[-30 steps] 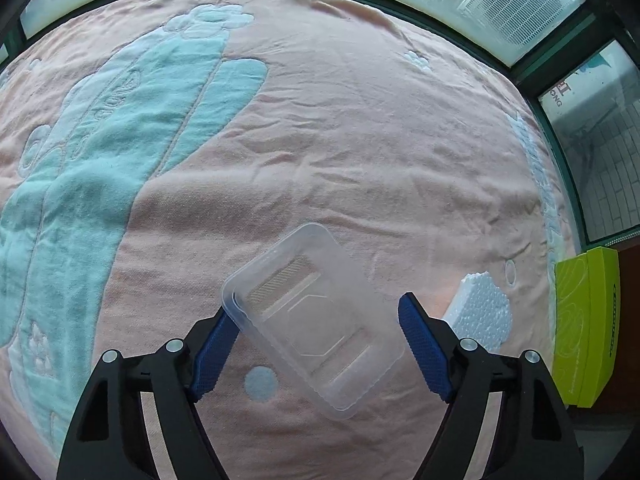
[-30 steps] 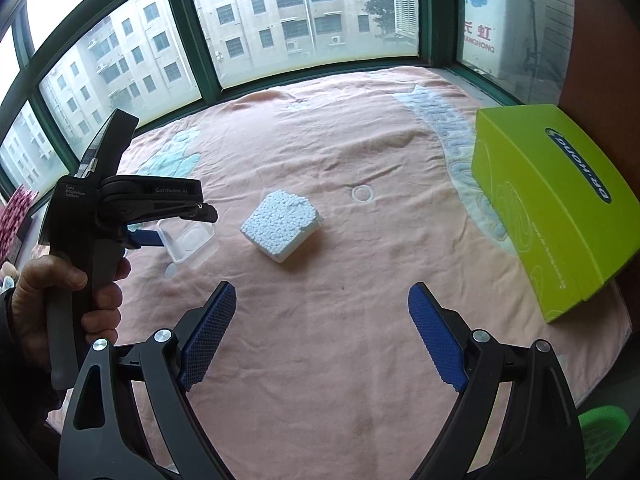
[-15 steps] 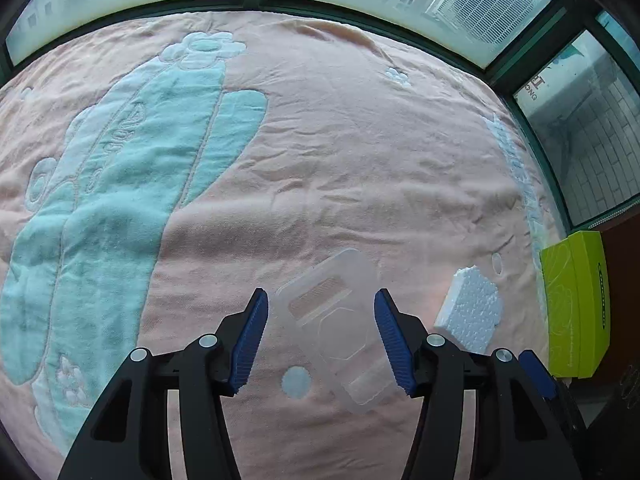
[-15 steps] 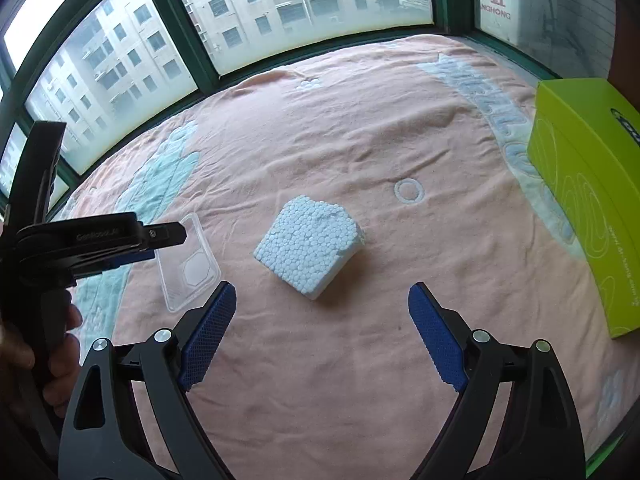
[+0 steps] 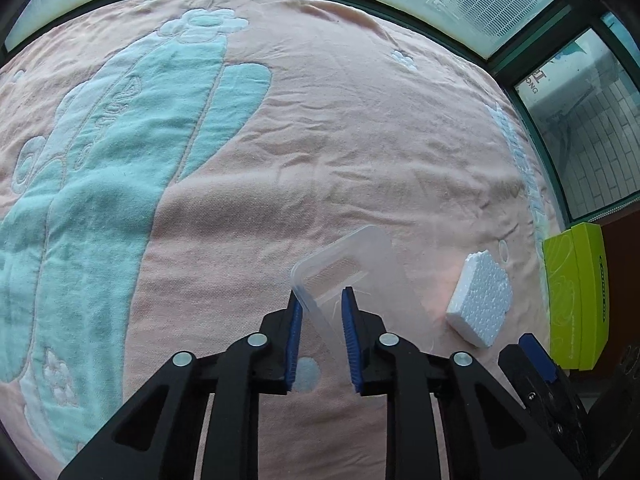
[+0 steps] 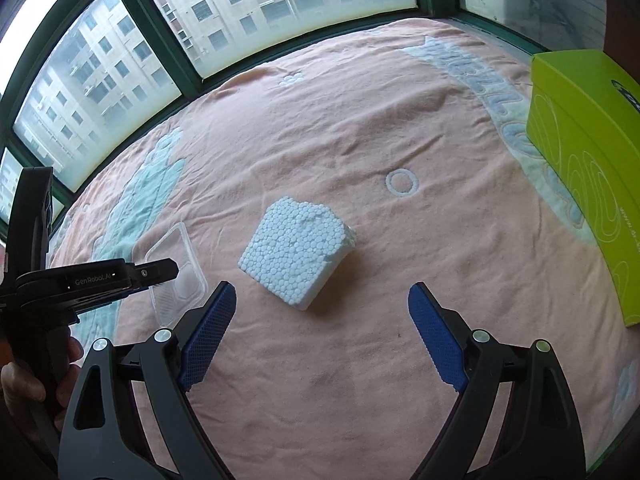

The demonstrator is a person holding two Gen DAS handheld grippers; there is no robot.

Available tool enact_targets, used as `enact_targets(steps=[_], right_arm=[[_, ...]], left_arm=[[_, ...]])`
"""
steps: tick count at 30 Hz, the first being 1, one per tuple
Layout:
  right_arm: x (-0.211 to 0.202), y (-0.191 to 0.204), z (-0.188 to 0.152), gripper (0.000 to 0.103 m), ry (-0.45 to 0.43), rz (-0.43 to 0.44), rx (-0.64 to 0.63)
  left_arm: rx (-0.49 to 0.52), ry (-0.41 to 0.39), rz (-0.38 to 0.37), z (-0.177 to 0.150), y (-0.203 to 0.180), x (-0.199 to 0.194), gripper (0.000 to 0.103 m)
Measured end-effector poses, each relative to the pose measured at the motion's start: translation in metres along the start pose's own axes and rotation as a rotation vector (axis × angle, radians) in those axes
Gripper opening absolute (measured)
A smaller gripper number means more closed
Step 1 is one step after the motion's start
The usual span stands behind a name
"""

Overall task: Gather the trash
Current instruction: 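Grasp the clear plastic tray with the left tool while the right tool grasps the white foam block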

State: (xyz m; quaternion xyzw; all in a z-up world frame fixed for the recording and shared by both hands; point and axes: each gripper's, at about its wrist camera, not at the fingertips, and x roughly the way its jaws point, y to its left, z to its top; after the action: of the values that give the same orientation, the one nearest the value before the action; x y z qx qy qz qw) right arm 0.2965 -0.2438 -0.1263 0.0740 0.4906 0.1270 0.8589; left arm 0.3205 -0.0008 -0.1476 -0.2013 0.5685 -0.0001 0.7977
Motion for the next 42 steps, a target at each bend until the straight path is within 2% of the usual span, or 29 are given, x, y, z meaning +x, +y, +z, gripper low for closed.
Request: enact_targets(steps=[3, 9, 12, 16, 19, 31, 42], right_arm=[[0.008, 0.007, 0.005, 0.087, 0.010, 0.024, 0.027], [0.030, 0.018, 0.015, 0.084, 0.044, 0.012, 0.082], [0.039, 0.023, 0.017, 0.080, 0.059, -0.037, 0.093], [0.044, 0.029, 0.017, 0.067, 0.056, -0.115, 0.071], [0.036, 0.032, 0.013, 0.067, 0.038, -0.130, 0.054], [-0.063, 0.022, -0.036, 0.067, -0.070, -0.138, 0.023], [-0.155, -0.004, -0.103, 0.067, -0.166, -0.191, 0.083]], left_arm=[[0.011, -0.011, -0.009, 0.001, 0.005, -0.006, 0.007], [0.027, -0.037, -0.013, 0.003, 0.016, -0.020, 0.006], [0.025, -0.043, -0.023, 0.003, 0.022, -0.025, 0.006], [0.039, -0.050, -0.033, 0.000, 0.025, -0.031, 0.006], [0.045, -0.050, -0.046, -0.003, 0.025, -0.035, 0.006], [0.127, -0.089, -0.115, -0.040, -0.004, -0.077, 0.006], [0.273, -0.103, -0.241, -0.107, -0.068, -0.120, 0.006]])
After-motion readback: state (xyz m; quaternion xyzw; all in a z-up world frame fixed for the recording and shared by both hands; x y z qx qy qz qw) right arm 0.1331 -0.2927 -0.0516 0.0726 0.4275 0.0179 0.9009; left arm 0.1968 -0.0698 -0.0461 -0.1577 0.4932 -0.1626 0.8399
